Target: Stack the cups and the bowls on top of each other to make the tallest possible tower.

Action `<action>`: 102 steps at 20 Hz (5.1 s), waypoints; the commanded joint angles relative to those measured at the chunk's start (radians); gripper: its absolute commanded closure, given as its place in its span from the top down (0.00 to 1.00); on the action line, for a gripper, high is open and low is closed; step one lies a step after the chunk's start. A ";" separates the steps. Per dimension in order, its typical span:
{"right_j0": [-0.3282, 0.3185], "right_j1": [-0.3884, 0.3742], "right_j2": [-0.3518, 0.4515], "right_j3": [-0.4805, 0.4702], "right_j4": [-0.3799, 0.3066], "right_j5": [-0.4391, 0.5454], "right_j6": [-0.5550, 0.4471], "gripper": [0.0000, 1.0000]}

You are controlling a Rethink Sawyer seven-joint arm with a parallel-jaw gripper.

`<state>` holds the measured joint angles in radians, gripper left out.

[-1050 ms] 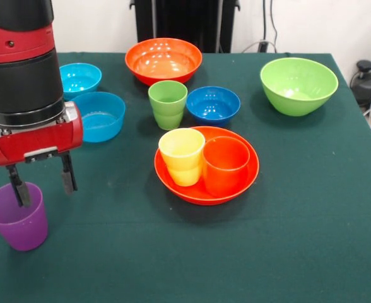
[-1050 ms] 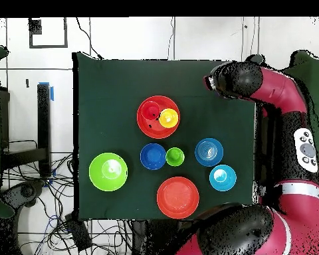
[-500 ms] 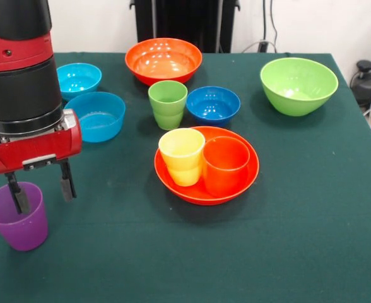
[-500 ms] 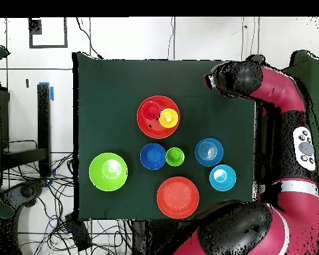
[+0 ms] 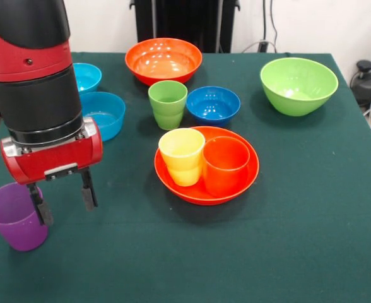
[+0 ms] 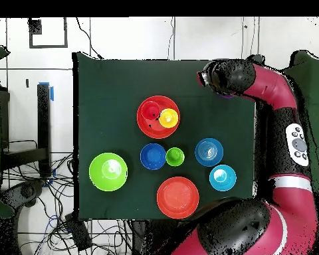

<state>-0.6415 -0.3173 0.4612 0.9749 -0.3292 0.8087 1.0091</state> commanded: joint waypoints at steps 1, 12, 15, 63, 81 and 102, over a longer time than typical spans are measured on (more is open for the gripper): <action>0.029 0.006 0.054 -0.047 -0.069 -0.033 -0.138 1.00; 0.082 0.032 0.051 -0.144 -0.078 0.028 -0.147 1.00; 0.113 0.024 0.035 -0.171 -0.077 0.063 -0.121 1.00; -0.101 -0.148 -0.037 0.162 0.039 0.195 -0.084 1.00; -0.071 -0.252 -0.023 0.309 0.061 0.118 0.013 1.00; 0.071 -0.399 -0.043 0.520 0.120 0.091 0.126 1.00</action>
<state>-0.6210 -0.7079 0.3874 1.3444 -0.2246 0.9385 1.0091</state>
